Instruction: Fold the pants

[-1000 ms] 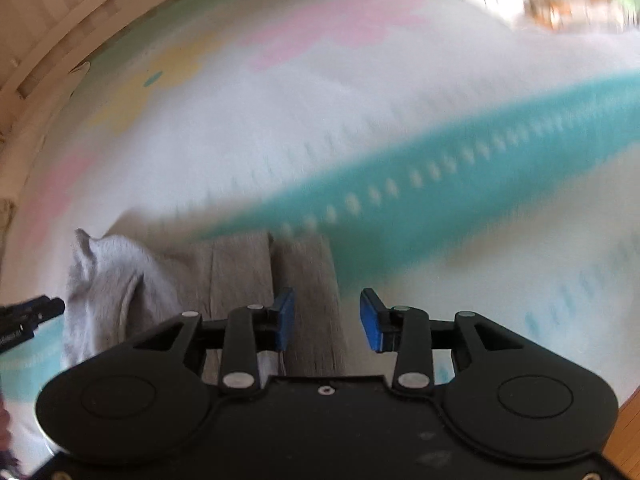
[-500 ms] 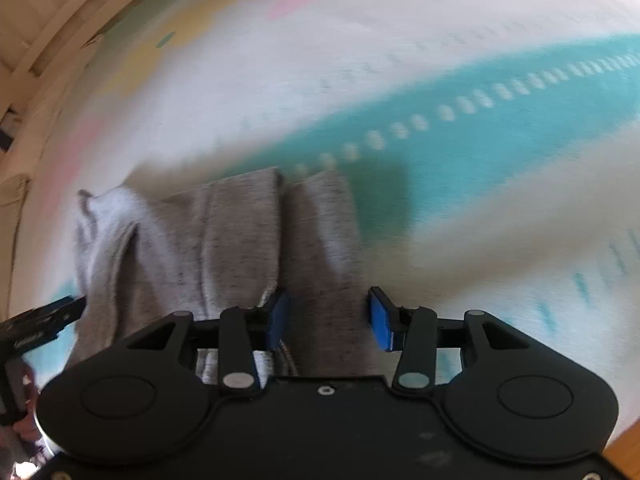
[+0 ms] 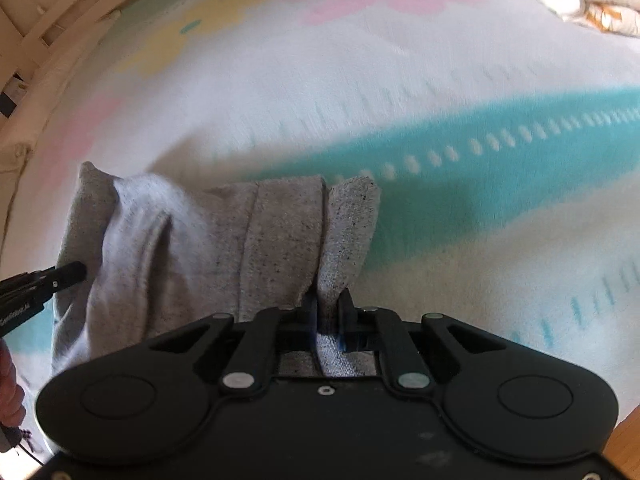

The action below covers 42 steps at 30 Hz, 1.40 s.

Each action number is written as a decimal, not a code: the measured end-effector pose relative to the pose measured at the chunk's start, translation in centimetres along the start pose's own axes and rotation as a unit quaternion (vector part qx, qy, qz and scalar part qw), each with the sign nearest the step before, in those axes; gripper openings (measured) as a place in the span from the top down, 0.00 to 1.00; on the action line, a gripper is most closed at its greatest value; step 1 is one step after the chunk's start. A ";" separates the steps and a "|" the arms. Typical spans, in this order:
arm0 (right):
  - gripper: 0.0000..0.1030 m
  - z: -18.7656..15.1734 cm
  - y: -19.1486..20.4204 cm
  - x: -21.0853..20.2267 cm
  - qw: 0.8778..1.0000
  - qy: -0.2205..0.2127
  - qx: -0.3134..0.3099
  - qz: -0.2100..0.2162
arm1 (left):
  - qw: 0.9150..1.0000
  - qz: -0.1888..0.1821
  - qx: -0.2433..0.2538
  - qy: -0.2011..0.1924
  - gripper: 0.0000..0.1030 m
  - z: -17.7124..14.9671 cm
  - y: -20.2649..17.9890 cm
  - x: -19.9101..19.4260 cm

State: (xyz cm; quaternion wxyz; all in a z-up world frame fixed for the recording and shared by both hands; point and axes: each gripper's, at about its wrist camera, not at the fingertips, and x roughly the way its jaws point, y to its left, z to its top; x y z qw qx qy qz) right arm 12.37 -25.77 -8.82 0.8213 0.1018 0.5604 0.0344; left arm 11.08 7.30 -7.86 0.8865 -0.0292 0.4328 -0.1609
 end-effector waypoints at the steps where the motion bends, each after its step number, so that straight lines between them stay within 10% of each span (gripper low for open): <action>1: 0.90 0.3 0.0 -0.2 1.000 -0.006 0.003 0.004 | 1.000 -0.001 0.003 -0.005 0.91 0.3 -0.2 -0.5; 14: 0.89 8.5 3.4 -0.3 0.994 -0.103 0.016 0.024 | 0.996 0.038 0.010 -0.084 0.91 8.6 1.2 0.5; 19: 0.78 11.5 3.1 2.3 0.987 -0.125 0.055 -0.080 | 0.989 0.142 -0.013 -0.029 0.79 9.4 2.7 5.4; 32: 0.78 7.6 6.2 -1.6 0.991 -0.125 0.009 -0.042 | 0.989 0.139 -0.044 -0.031 0.78 7.1 -1.1 1.2; 42: 0.72 3.2 10.5 -7.2 0.990 -0.143 -0.017 -0.010 | 0.990 0.126 -0.041 -0.055 0.59 5.2 -6.0 -3.1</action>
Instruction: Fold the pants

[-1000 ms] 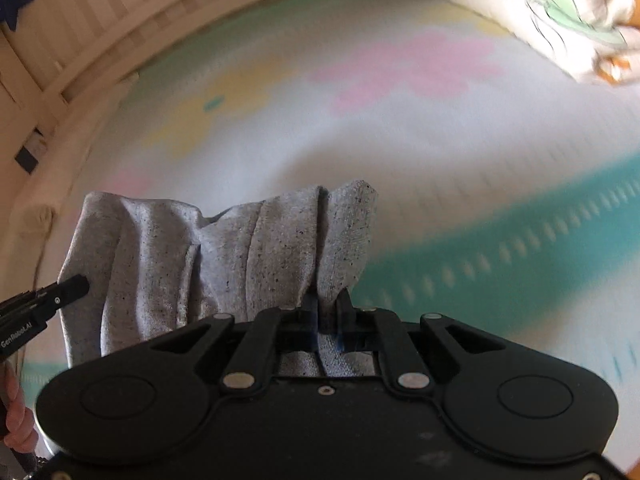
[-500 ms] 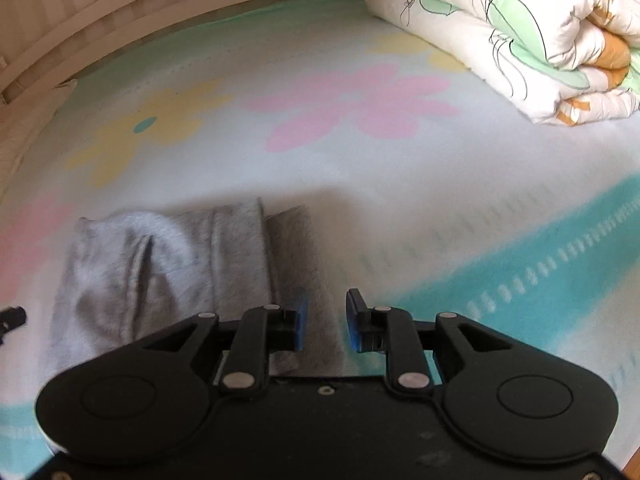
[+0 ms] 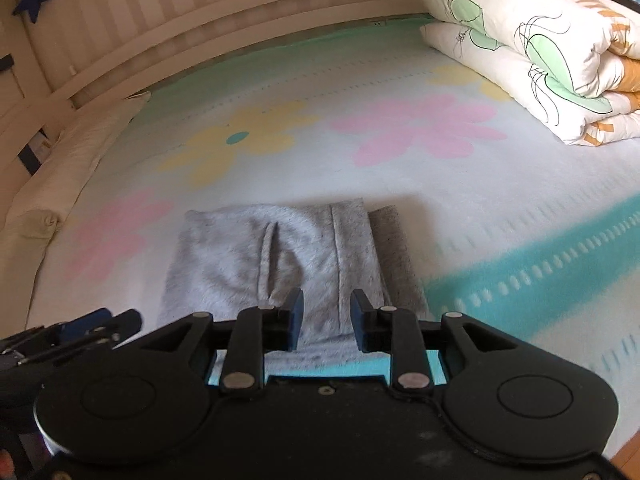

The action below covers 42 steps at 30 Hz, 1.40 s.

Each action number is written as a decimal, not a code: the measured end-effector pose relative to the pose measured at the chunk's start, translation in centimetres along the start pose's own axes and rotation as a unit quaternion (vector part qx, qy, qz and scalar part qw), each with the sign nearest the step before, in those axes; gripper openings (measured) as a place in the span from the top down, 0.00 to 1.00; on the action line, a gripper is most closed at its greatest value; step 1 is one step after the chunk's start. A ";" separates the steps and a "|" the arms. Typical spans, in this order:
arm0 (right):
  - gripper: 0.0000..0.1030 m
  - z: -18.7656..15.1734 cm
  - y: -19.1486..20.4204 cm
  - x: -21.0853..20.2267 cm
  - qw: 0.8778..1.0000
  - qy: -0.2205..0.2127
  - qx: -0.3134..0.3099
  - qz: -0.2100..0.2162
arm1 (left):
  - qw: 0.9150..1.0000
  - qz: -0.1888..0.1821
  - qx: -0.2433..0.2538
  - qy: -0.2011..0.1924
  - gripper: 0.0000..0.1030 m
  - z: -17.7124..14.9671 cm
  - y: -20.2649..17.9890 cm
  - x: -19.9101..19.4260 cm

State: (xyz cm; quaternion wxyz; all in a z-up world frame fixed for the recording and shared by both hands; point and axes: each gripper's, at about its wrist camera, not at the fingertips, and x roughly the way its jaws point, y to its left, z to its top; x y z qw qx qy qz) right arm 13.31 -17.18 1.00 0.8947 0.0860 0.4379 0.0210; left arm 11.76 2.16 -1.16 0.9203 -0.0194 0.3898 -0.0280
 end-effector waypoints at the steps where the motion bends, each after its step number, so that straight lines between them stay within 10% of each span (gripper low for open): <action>1: 0.72 -0.3 0.1 -0.3 1.000 -0.001 -0.002 0.001 | 1.000 0.001 -0.002 0.000 0.59 -0.2 -0.2 -0.4; 42: 0.70 -4.3 0.9 -2.5 0.998 -0.036 -0.048 0.001 | 0.999 0.017 -0.002 0.030 0.58 -3.1 -2.3 -2.1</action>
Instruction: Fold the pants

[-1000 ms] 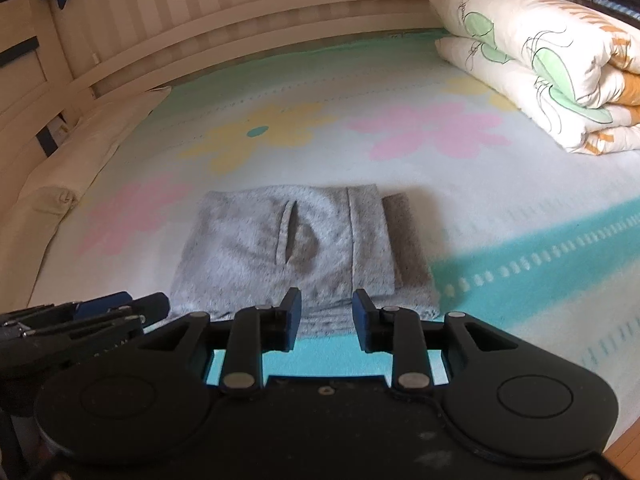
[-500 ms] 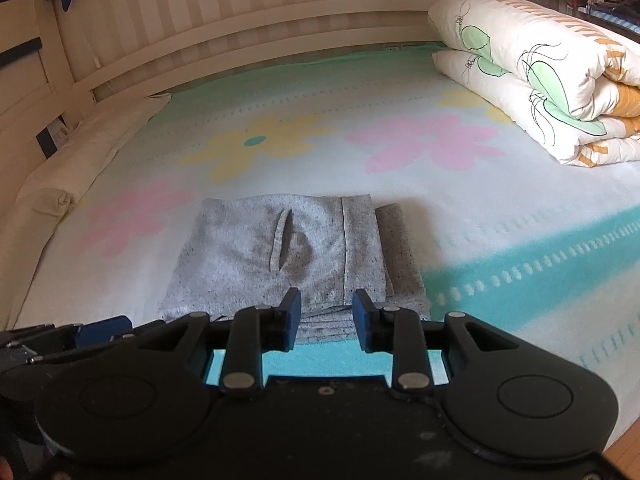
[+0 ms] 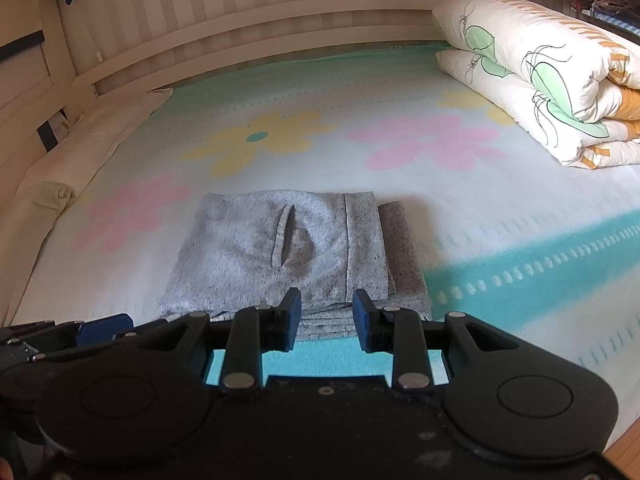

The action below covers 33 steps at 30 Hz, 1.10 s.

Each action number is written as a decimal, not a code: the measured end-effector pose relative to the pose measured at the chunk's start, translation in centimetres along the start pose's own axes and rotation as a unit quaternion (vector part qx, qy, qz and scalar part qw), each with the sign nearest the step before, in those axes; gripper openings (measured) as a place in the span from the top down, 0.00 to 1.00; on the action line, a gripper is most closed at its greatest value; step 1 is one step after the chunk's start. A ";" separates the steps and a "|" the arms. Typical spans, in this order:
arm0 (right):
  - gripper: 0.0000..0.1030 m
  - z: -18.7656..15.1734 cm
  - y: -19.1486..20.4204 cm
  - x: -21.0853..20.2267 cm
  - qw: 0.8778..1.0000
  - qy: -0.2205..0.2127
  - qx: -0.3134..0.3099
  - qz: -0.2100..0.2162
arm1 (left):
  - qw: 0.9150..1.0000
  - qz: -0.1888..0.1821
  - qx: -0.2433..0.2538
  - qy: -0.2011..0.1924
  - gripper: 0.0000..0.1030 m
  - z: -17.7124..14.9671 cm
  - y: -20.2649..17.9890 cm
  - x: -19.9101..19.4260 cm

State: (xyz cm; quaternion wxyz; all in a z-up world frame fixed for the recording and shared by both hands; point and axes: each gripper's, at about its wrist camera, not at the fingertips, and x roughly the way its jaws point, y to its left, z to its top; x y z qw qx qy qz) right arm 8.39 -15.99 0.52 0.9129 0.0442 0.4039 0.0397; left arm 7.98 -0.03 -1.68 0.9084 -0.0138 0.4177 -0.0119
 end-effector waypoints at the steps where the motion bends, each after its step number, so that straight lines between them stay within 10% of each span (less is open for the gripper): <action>1: 0.70 0.0 0.0 0.0 1.000 0.000 -0.001 0.000 | 1.000 0.000 0.000 0.000 0.58 0.0 0.0 0.0; 33: 0.70 -0.1 -0.1 0.2 1.000 0.005 -0.002 -0.002 | 1.000 0.002 0.013 0.007 0.58 -0.1 -0.3 0.2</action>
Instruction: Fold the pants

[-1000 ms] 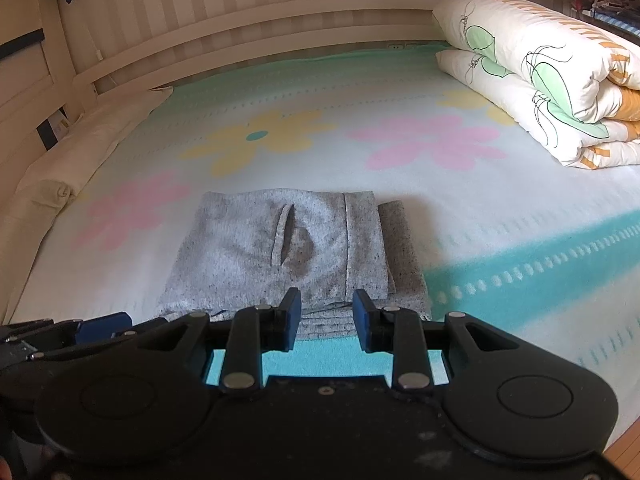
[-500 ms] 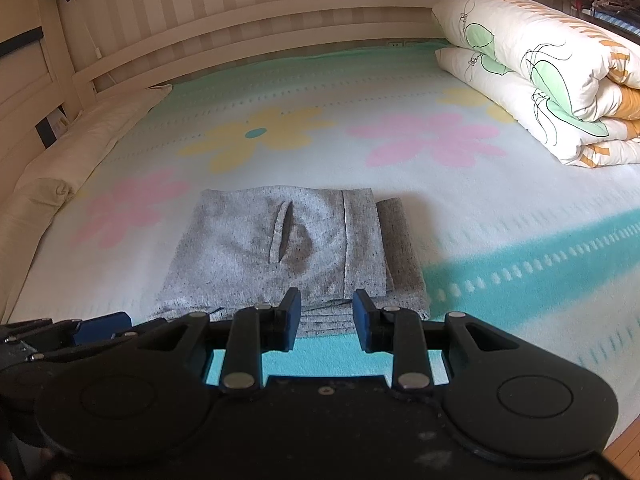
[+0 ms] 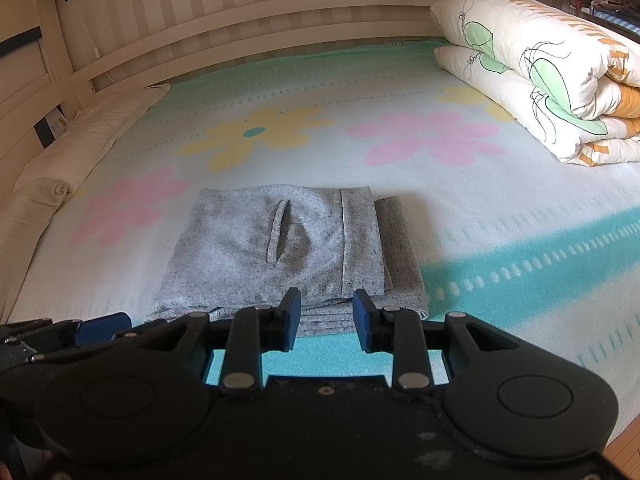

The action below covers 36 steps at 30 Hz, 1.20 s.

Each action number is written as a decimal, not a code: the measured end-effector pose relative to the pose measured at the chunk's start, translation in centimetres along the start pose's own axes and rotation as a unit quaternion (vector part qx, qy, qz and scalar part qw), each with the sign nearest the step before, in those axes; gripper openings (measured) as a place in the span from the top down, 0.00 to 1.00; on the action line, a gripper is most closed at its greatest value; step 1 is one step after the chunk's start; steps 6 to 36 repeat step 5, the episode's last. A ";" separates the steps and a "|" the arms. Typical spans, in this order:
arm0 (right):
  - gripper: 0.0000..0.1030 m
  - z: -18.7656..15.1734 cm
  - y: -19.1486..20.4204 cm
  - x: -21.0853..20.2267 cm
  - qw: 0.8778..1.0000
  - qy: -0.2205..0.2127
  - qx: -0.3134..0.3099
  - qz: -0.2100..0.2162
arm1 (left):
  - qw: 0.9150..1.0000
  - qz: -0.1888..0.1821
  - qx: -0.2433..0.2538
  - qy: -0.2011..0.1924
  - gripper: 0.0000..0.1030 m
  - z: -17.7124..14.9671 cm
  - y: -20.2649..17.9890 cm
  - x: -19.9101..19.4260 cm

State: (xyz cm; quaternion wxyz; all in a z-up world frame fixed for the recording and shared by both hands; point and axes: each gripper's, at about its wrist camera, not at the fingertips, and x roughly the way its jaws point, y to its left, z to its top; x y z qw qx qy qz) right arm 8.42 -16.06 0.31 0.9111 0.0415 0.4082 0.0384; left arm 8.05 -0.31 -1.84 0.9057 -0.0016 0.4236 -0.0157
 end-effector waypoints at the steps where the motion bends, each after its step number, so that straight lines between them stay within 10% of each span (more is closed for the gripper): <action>1: 0.70 0.0 0.0 0.0 1.000 0.000 0.000 0.000 | 1.000 0.001 0.000 0.000 0.58 0.0 0.0 0.0; 36: 0.70 0.0 0.0 0.1 1.000 0.001 0.000 -0.002 | 1.000 -0.001 0.004 -0.002 0.58 0.0 0.0 0.0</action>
